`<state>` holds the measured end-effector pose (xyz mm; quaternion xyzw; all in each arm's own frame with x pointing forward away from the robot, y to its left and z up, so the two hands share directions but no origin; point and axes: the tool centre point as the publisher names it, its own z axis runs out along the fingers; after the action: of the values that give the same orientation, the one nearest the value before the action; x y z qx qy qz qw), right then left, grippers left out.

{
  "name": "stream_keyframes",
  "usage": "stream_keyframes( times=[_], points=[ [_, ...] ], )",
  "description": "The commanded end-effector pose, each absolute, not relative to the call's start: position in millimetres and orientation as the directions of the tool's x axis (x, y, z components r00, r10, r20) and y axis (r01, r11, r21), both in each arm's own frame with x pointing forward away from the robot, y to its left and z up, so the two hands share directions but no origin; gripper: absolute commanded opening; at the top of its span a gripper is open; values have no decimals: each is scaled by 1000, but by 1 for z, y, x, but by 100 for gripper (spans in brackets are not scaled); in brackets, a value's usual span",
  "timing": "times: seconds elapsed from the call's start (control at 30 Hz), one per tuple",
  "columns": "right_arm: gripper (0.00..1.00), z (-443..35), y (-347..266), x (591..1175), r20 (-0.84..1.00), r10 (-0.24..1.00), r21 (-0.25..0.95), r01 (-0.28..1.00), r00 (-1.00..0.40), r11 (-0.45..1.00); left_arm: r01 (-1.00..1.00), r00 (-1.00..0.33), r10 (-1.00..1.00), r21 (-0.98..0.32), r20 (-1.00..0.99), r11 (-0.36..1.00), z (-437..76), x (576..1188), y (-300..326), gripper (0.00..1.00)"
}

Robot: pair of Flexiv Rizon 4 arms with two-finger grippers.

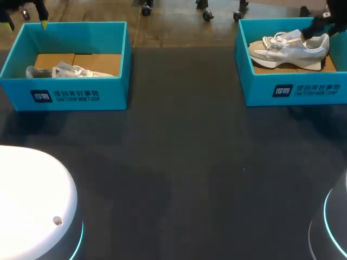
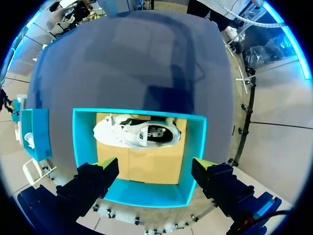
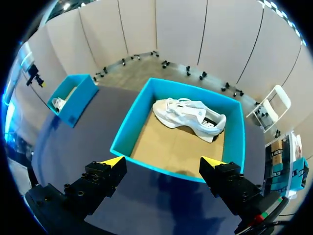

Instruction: Take the shoe out of the shoebox, open the shoe tongue, remove and reinsert the insole, then place the shoe into the shoebox

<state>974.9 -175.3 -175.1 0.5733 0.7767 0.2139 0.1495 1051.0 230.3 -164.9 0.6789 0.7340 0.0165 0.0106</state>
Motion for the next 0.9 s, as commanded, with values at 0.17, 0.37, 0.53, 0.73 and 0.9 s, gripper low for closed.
stream_keyframes(
  times=[0.17,0.37,0.53,0.73,0.9],
  points=[
    [100,-175,-174,971,2,958,506,826,-288,248,996,-77,997,38,9,77,-165,1051,231,100],
    [100,-185,-175,995,-105,952,503,811,-287,300,991,-105,994,85,44,101,-157,1048,231,100],
    [100,-200,-193,1021,-124,973,442,868,-193,228,975,-184,982,132,42,177,-140,1038,235,100],
    [100,-212,-219,1047,-146,983,361,920,-107,154,961,-237,971,152,22,231,-125,1026,239,100],
    [100,-223,-238,1065,-114,992,353,931,-53,90,951,-263,965,172,12,257,-116,1023,242,100]
  ],
)
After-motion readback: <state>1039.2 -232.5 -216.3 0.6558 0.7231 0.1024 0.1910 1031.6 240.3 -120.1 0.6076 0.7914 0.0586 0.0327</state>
